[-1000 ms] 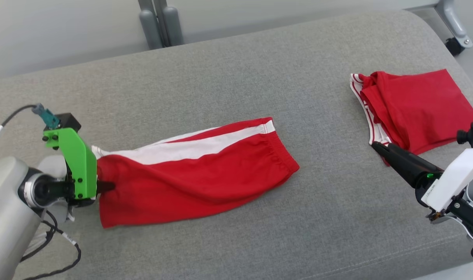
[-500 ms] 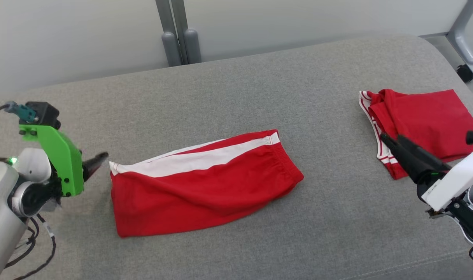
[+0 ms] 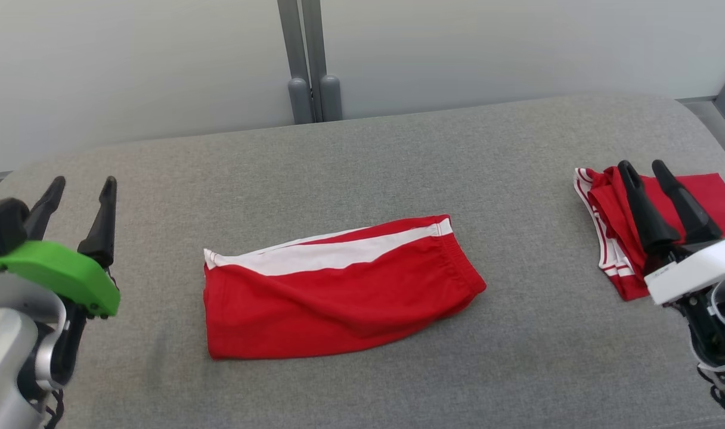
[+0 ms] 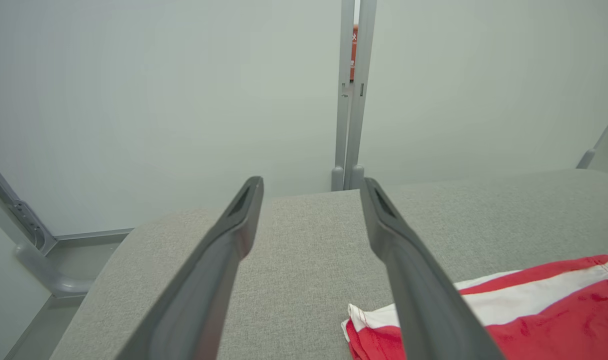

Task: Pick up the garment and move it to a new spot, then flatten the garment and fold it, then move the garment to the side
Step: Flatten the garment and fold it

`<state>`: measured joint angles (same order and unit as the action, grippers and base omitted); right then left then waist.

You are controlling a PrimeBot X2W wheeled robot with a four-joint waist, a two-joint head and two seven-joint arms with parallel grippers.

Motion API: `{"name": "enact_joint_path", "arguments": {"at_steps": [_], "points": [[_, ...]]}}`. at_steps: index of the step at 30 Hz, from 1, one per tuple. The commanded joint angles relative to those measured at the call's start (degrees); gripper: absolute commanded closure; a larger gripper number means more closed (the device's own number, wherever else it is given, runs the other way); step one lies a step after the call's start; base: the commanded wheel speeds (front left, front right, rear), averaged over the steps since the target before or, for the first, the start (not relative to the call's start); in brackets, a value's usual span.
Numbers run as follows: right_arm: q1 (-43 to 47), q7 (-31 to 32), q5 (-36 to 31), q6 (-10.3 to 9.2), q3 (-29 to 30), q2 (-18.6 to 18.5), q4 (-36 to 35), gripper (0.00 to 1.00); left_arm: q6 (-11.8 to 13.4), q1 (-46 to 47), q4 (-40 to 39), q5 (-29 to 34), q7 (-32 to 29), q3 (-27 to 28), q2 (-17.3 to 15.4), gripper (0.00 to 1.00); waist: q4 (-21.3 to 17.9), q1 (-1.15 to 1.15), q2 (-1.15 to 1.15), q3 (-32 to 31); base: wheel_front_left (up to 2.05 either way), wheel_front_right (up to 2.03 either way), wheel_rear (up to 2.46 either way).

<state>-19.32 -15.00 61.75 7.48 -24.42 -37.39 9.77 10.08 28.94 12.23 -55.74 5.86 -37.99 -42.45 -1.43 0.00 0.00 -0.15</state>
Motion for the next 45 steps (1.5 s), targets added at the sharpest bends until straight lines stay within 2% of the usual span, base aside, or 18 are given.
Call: {"name": "enact_joint_path", "arguments": {"at_steps": [1,2,5,9,13,20,25,28,35,41,45], "points": [[2.1,-0.2,-2.3,0.03,2.2,2.3,-0.2,0.00,1.9,-2.9,-1.8,1.3,2.9,0.5,0.3,0.00,0.7,0.00,0.00,-0.5,0.00,0.00,0.00],[2.9,-0.2,-4.7,0.03,4.1,2.9,0.1,0.00,3.0,-4.3,-2.7,1.5,4.7,0.9,0.6,0.00,0.9,0.00,0.00,-0.7,0.00,0.00,0.00],[6.7,-0.2,-11.4,0.04,10.0,7.9,-0.1,0.00,5.2,-9.2,-4.3,1.8,8.2,2.9,1.7,0.00,1.6,0.00,0.00,-1.0,0.00,0.00,0.00],[12.8,-0.2,-18.5,0.03,16.1,13.4,-1.0,0.00,7.4,-14.3,-5.6,5.1,9.3,4.8,4.3,0.00,3.0,0.00,0.00,-1.4,0.00,0.00,0.00],[17.4,-0.2,-25.6,0.03,20.2,17.5,-2.7,0.00,8.1,-19.6,-7.7,10.3,9.3,10.1,9.3,0.00,3.5,0.00,0.00,-1.7,0.00,0.00,0.00],[18.9,-0.2,-32.2,0.03,18.3,20.4,-2.8,0.00,4.1,-30.4,-10.8,20.6,9.3,20.2,18.3,0.00,2.3,0.00,0.00,-1.3,0.00,0.00,0.00],[19.2,-0.2,-32.5,0.03,17.2,20.7,-1.0,0.00,-0.8,-34.6,-10.5,26.3,9.4,24.5,24.0,0.00,3.0,0.00,0.00,-1.1,0.00,0.00,0.00],[18.2,-0.2,-32.4,0.03,16.7,20.3,-0.3,0.00,-3.4,-34.8,-9.4,28.6,9.4,26.3,26.4,0.00,3.6,0.00,0.00,-1.0,0.00,0.00,0.00],[15.2,0.5,-31.9,0.03,15.0,20.3,2.7,0.00,-7.1,-33.2,-7.3,32.8,9.3,27.6,30.2,0.00,5.1,0.00,0.00,-0.5,0.00,0.00,0.00],[8.4,6.4,-32.1,0.03,11.0,20.8,8.5,0.00,-9.1,-31.2,-6.2,35.0,9.3,26.9,32.4,0.00,8.0,0.00,0.00,0.0,0.00,0.00,0.00],[3.2,8.9,-29.7,0.03,7.6,21.0,12.8,0.00,-10.5,-30.1,-6.5,36.7,9.3,27.2,34.1,0.00,10.4,0.00,0.00,1.0,0.00,0.00,0.00]]}}
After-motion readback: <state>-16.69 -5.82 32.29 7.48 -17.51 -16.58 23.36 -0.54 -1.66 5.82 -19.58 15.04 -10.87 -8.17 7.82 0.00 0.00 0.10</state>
